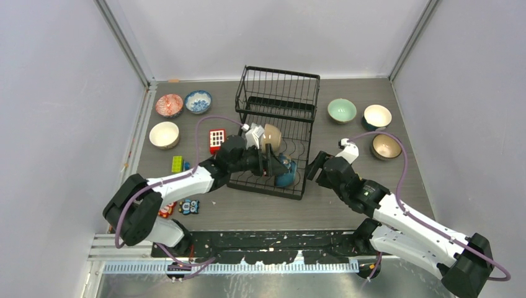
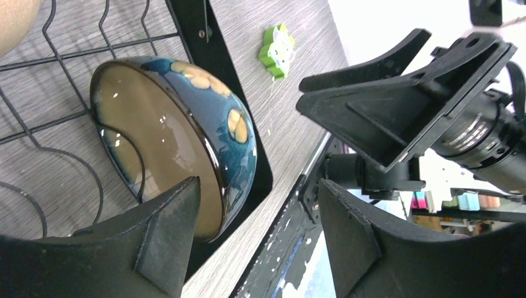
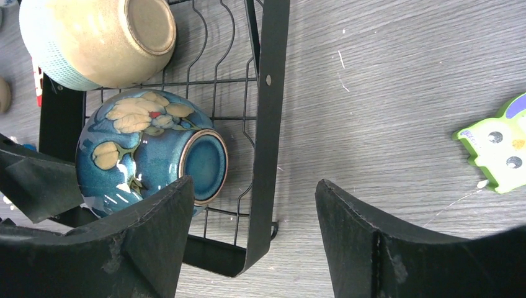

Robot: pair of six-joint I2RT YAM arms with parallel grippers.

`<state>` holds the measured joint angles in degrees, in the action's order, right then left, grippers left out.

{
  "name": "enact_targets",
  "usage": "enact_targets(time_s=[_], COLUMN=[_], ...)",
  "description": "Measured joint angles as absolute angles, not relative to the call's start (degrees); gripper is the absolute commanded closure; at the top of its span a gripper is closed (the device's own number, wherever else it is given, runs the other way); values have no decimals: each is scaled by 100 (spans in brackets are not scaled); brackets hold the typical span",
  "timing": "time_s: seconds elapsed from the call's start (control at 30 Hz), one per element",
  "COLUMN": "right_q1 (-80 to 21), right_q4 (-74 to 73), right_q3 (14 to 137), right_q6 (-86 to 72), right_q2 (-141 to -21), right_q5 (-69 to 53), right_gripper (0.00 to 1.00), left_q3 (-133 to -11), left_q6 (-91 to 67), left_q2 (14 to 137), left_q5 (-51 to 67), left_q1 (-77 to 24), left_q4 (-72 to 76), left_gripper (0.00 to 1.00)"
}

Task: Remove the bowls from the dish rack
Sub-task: Pick up the bowl from the dish rack.

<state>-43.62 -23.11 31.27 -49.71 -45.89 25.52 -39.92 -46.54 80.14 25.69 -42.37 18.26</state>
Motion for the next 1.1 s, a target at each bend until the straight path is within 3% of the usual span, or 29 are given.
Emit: enact_targets(time_s=[1.1], right_q1=[-4066], right_q4=[-1970], right_q3=[2921], right_q6=[-5290], right_q2=[-4724], right_q5=[2058], right_gripper=[38], left_q3=[-3527], left_q6=[-5970], left_q2=[9266], left_q5=[2882], left_q1=[-4193], left_q4=[4189], left_gripper=[66])
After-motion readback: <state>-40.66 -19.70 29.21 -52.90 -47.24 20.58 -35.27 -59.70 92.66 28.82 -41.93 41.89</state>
